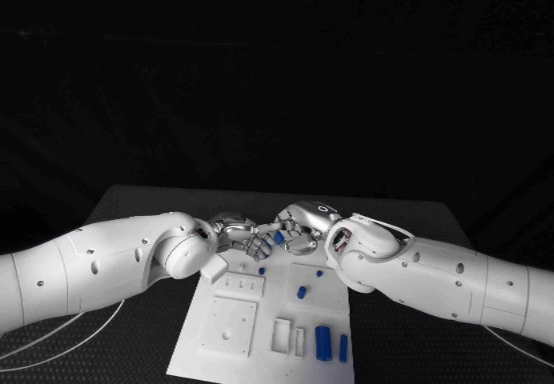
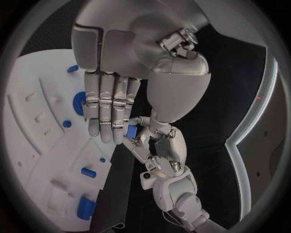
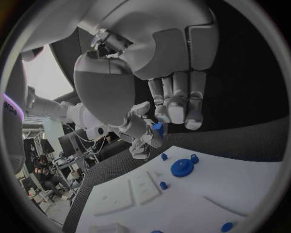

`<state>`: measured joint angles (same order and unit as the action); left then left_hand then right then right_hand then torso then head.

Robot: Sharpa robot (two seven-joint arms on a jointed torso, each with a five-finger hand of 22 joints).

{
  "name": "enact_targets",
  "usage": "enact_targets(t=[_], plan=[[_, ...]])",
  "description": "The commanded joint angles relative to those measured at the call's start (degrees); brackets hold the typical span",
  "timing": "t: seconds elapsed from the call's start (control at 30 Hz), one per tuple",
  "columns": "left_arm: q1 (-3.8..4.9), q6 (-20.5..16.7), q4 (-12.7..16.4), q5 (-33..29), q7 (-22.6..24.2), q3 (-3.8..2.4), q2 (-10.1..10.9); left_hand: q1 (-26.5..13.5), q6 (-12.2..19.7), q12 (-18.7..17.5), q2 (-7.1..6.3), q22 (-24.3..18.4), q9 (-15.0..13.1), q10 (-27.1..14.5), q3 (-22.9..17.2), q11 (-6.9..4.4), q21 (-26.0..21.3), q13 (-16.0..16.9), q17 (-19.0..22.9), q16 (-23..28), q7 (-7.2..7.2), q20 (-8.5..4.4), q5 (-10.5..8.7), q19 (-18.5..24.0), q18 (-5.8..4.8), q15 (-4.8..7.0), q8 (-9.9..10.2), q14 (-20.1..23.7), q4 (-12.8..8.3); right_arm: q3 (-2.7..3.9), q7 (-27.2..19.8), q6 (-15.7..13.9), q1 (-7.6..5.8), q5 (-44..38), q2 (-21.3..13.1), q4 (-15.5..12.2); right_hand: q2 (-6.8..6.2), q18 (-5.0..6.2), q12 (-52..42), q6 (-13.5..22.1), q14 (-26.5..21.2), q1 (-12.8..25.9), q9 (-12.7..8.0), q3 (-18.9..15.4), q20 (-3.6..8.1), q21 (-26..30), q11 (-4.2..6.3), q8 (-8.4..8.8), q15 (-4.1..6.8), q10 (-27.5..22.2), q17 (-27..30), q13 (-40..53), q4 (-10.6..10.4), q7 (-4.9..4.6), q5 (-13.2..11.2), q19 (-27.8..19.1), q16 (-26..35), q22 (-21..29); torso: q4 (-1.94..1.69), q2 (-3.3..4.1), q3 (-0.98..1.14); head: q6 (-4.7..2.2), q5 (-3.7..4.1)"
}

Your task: Assemble the parts on the task board

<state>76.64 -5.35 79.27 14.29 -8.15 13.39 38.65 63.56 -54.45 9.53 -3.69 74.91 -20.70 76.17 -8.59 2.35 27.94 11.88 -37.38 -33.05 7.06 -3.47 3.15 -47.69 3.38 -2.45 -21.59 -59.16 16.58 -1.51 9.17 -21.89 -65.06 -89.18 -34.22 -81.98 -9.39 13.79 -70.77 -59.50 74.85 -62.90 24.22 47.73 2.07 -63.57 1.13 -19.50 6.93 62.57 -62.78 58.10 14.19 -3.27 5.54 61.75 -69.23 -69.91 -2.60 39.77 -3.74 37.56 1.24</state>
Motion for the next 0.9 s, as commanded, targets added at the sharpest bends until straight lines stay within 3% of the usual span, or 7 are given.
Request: enact_targets(t=[0.03, 0.9], plan=[[0.03, 0.87, 0.10, 0.28, -0.08, -0.03, -0.23, 0.53, 0.23, -0.10, -0.08, 1.25, -0.05, 0.07, 0.36, 0.34, 0.33, 0.09, -0.04, -0.35, 0.16, 0.03, -0.28, 0.44, 0.31, 0.17, 0.15, 0.37, 0.11, 0.02, -0.23, 0.21, -0.03, -0.61, 0.17, -0.24, 0.00, 1.21, -0.35, -1.90, 0.21, 0.02, 0.52, 0.32, 0.14, -0.20, 0.23, -1.03, 0.24, 0.30, 0.04, 0.09, 0.06, -1.65, 0.36, 0.21, -0.05, 0.06, 0.03, 0.03, 0.03, -0.01, 0.01], [0.03, 0.95, -0.23, 1.39, -1.45, -0.04, -0.42, 1.31, 0.62, -0.31, -0.39, 1.21, 0.01, -0.18, 1.01, 0.49, 0.50, 0.24, 0.03, -0.45, 0.36, 0.11, -0.28, 0.68, 0.26, 0.08, 0.39, 0.65, 0.11, 0.02, -0.36, 0.36, -0.03, -0.28, 0.56, -1.15, -0.18, 1.21, -0.31, -1.93, 0.27, 0.08, 0.54, 0.47, 0.19, -0.20, 0.24, -1.03, 0.26, 0.39, 0.07, 0.11, 0.02, -1.63, 0.75, 0.29, -0.03, 0.11, 0.01, 0.01, -0.01, 0.18, -0.03]])
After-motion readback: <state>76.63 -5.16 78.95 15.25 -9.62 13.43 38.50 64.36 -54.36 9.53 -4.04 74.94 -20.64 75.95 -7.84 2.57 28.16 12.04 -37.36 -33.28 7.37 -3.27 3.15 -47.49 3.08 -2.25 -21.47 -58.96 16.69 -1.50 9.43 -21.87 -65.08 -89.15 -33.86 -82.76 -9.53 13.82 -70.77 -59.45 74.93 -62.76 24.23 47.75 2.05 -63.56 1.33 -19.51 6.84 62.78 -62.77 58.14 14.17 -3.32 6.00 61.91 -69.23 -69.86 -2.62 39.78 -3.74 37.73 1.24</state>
